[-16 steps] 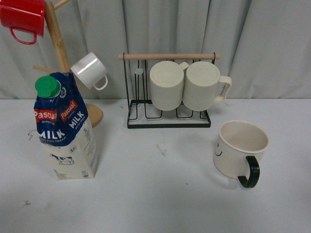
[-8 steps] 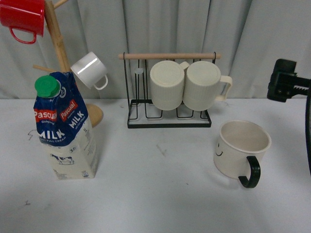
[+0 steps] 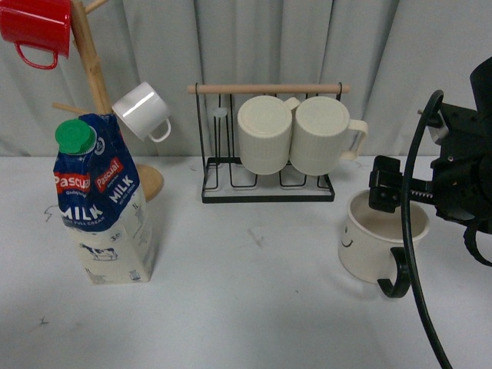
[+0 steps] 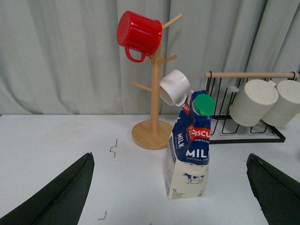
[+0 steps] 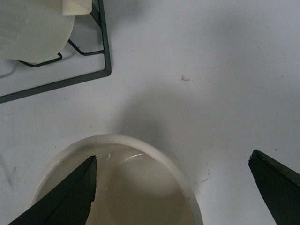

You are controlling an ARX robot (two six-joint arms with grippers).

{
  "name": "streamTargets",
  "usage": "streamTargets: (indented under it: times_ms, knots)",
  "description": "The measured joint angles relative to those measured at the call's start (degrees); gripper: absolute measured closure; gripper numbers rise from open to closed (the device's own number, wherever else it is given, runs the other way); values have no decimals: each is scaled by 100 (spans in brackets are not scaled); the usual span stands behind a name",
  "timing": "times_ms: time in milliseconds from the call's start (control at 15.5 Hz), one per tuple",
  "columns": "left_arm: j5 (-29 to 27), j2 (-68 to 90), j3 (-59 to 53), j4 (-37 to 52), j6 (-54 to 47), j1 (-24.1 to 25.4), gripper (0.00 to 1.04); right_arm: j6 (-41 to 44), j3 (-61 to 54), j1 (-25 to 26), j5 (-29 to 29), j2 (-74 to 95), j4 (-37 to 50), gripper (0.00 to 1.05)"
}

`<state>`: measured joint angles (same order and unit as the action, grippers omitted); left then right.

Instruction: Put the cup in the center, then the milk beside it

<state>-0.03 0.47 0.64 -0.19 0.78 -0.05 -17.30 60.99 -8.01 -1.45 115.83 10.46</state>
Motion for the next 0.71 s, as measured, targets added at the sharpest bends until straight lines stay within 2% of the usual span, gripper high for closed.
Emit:
streamTargets:
  times_ms: [387, 516, 645, 710]
  knots:
    - [2, 0, 0, -2, 0, 0, 7, -2, -11, -17, 17, 33, 20, 8]
    - [2, 0, 0, -2, 0, 0, 7, -4, -31, -15, 28, 37, 4, 21]
    - [0, 0, 0, 0, 0, 0, 7, -7, -258, 96, 208, 0, 9, 90]
    - [2, 0, 0, -2, 0, 0, 7, -39, -345, 94, 273, -122, -17, 100]
